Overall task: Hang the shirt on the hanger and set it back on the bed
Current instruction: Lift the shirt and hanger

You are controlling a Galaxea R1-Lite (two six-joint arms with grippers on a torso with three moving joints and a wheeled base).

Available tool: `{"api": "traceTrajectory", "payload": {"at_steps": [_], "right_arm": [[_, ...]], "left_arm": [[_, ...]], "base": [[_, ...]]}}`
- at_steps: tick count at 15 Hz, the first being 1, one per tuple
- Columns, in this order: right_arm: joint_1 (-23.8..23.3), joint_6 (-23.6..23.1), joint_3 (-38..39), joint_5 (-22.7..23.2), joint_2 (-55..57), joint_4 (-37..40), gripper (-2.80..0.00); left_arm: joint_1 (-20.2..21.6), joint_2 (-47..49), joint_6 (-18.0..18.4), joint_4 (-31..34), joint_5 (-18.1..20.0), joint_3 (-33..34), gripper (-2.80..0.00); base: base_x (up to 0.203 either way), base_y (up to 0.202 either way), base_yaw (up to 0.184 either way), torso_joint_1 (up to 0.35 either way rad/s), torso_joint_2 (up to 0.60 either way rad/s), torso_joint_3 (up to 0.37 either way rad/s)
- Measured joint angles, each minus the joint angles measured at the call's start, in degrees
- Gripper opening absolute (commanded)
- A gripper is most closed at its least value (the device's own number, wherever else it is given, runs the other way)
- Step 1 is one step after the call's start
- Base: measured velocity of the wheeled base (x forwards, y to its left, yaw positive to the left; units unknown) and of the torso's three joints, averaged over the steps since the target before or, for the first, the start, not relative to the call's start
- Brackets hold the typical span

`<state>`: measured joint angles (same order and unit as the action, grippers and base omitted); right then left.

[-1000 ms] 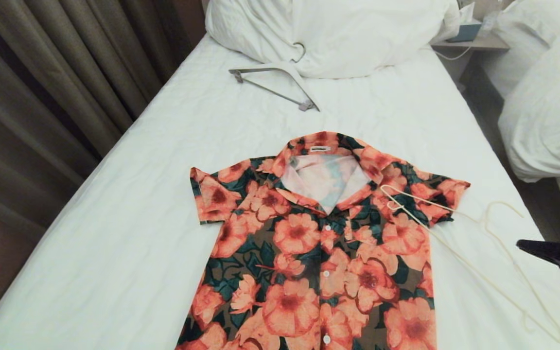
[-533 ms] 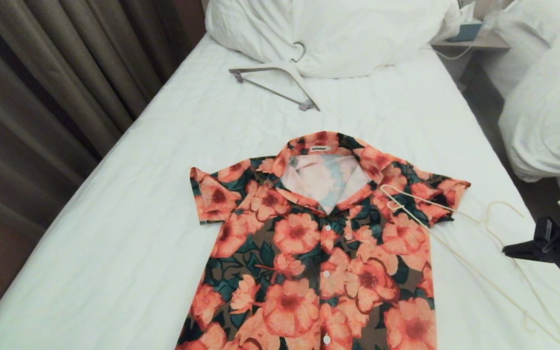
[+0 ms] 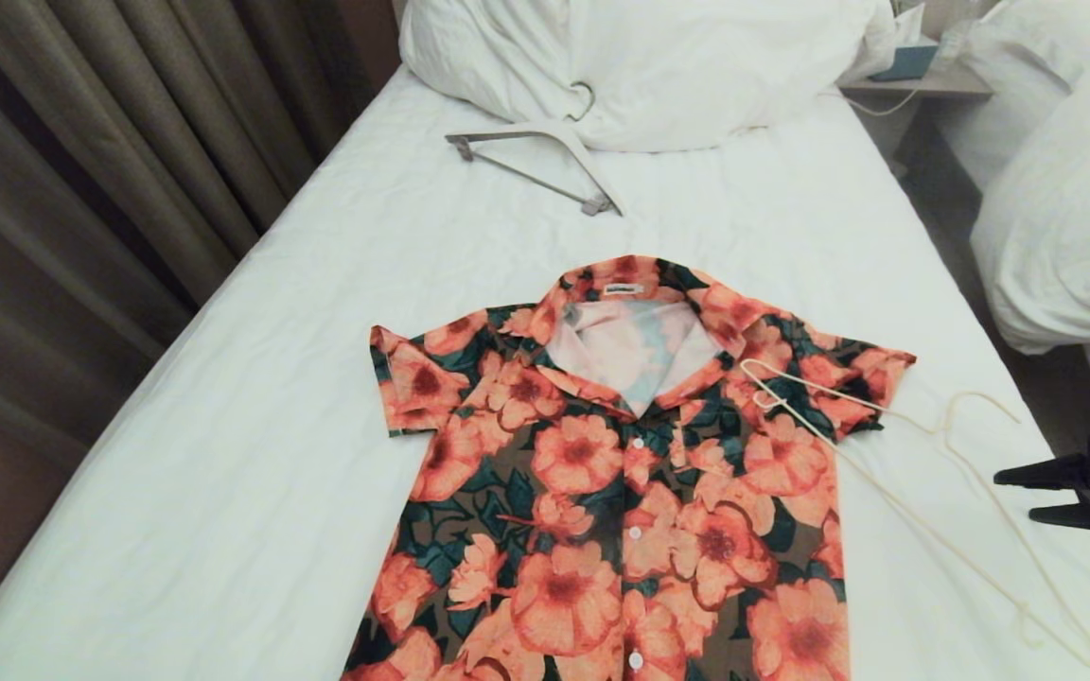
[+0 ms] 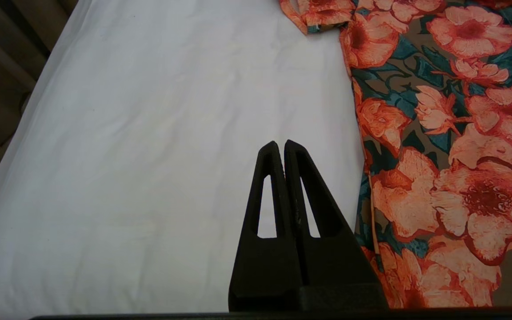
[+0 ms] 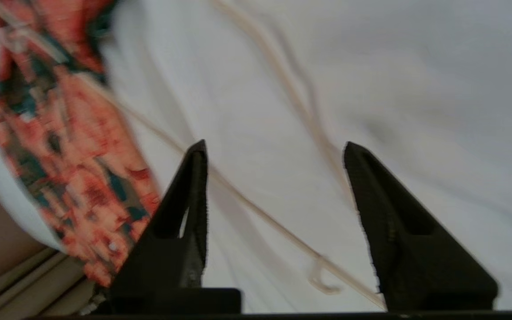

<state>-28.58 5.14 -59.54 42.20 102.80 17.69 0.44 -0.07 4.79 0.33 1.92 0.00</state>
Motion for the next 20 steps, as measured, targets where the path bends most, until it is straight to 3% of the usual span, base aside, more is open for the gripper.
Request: {"api": "traceTrajectory", "payload": {"at_steps": [4, 10, 13, 15, 20], "right_arm": [[-3.28, -3.44, -1.37, 13.66, 1.39, 0.09, 0.00], [-3.83, -15.24, -1.78, 17.50, 7.88, 0.20, 0.00], [-4.22, -20.84, -1.82, 24.25, 12.08, 0.02, 0.00], [-4.53, -22.03, -1.82, 30.12, 14.39, 0.09, 0.00], [-4.63, -22.39, -2.04, 35.99, 17.87, -2.77, 0.00]], "left_arm": [[0.00, 0.00, 0.02, 0.01, -0.02, 0.00, -2.80], [0.01, 0.00, 0.01, 0.02, -0.04, 0.00, -2.80], [0.02, 0.00, 0.00, 0.02, 0.00, 0.00, -2.80], [0.01, 0.00, 0.01, 0.01, 0.00, 0.00, -2.80], [0.00, 0.00, 0.02, 0.01, -0.02, 0.00, -2.80]], "base": [[0.000, 0.000, 0.000, 0.000, 0.00, 0.000], [0.000, 0.000, 0.000, 0.000, 0.00, 0.000], [0.000, 0.000, 0.000, 0.000, 0.00, 0.000], [0.000, 0.000, 0.000, 0.000, 0.00, 0.000], [0.000, 0.000, 0.000, 0.000, 0.00, 0.000]]}}
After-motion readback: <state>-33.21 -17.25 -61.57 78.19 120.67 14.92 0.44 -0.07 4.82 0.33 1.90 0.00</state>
